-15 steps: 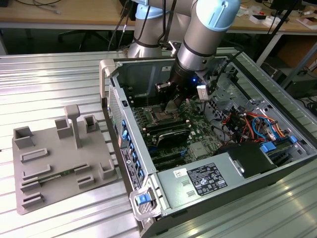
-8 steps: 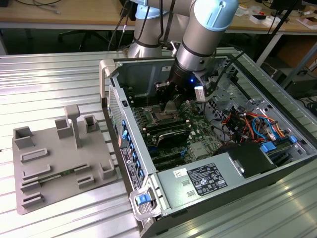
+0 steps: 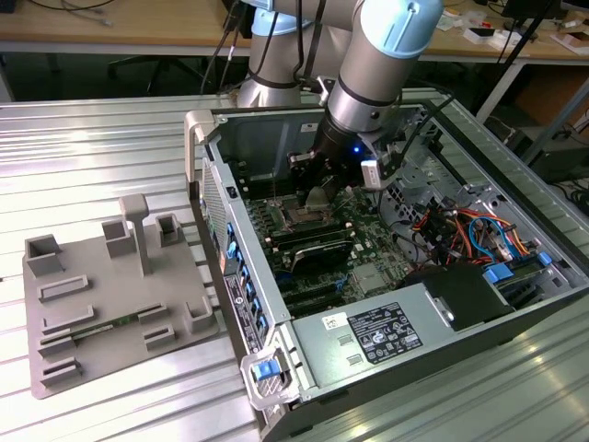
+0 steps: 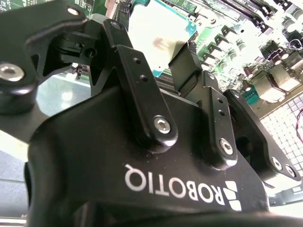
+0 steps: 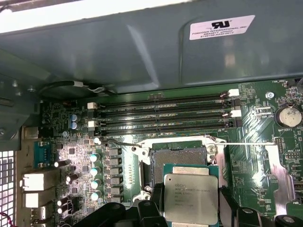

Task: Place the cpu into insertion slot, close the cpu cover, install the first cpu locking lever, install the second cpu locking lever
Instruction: 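Place the cpu into insertion slot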

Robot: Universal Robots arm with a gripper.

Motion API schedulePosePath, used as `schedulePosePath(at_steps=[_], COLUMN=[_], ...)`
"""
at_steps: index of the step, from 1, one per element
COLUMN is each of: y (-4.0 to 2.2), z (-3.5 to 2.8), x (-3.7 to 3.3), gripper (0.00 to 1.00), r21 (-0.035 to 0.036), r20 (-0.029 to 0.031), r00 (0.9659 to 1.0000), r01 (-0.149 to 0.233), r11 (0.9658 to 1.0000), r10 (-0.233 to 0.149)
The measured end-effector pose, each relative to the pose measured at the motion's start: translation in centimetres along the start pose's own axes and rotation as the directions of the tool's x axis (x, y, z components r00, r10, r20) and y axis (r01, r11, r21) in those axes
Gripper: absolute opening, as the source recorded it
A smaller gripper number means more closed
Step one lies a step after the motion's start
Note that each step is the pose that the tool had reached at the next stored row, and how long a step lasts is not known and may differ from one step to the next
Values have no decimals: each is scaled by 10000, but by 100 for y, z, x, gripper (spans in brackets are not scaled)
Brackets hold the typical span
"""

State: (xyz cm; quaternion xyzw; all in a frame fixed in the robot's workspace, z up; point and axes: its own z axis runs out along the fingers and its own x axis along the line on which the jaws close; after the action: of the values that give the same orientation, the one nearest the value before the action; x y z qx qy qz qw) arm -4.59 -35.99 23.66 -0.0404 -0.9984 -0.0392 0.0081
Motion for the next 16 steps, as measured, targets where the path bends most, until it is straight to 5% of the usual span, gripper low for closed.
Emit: schedulePosePath(at_steps=[16], y=[-1], z=[10], x=[0], gripper=[55], r21=[-5], r20=[19], r00=[9997], r01=[-234], r11=[9997], r10=[234])
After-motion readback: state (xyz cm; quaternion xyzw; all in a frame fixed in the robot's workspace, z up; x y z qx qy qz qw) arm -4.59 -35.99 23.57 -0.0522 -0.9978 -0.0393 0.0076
